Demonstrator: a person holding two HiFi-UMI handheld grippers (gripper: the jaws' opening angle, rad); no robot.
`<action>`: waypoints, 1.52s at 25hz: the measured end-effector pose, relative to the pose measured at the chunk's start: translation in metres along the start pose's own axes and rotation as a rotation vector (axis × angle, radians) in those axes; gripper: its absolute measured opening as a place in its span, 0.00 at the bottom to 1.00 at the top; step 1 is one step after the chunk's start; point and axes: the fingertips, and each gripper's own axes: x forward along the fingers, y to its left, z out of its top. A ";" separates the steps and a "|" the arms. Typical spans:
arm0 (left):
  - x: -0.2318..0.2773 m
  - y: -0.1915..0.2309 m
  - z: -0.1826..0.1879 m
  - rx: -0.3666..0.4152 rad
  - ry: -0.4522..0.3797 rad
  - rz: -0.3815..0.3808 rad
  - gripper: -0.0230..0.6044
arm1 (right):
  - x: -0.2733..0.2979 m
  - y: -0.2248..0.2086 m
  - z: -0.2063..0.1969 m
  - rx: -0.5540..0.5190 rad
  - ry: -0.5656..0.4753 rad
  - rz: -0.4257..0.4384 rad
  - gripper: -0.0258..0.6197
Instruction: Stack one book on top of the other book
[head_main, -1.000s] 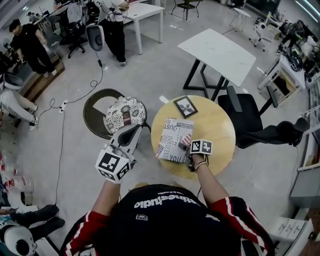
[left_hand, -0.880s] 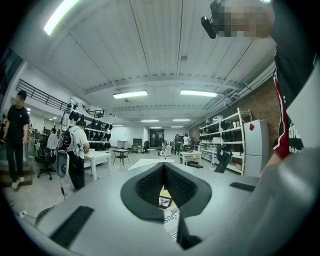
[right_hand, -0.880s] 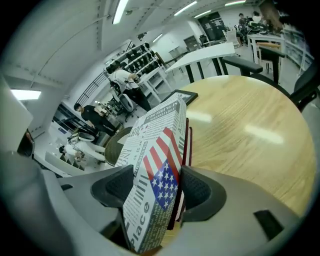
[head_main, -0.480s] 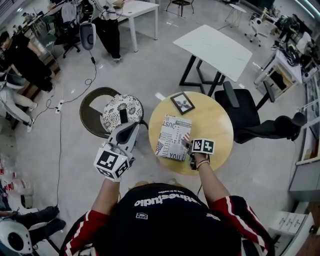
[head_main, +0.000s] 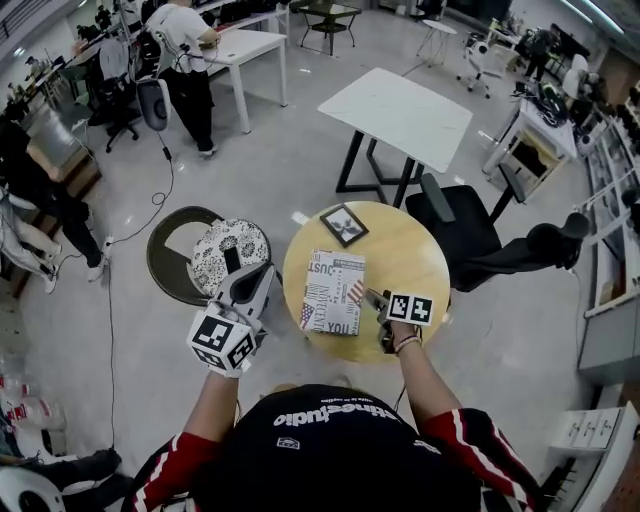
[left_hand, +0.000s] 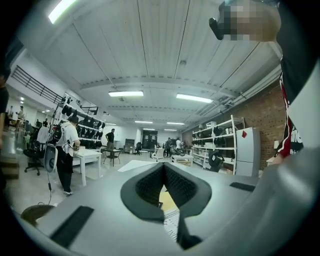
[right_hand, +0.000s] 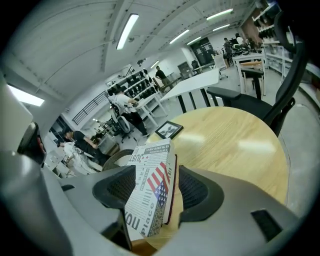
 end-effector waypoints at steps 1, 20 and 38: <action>0.002 -0.002 0.001 -0.001 -0.004 -0.009 0.06 | -0.005 -0.001 0.003 0.007 -0.018 0.003 0.49; 0.075 -0.044 0.017 0.021 0.002 -0.198 0.06 | -0.134 -0.015 0.066 -0.101 -0.424 -0.082 0.42; 0.108 -0.089 0.033 0.035 -0.031 -0.325 0.06 | -0.261 0.059 0.117 -0.304 -0.751 -0.158 0.14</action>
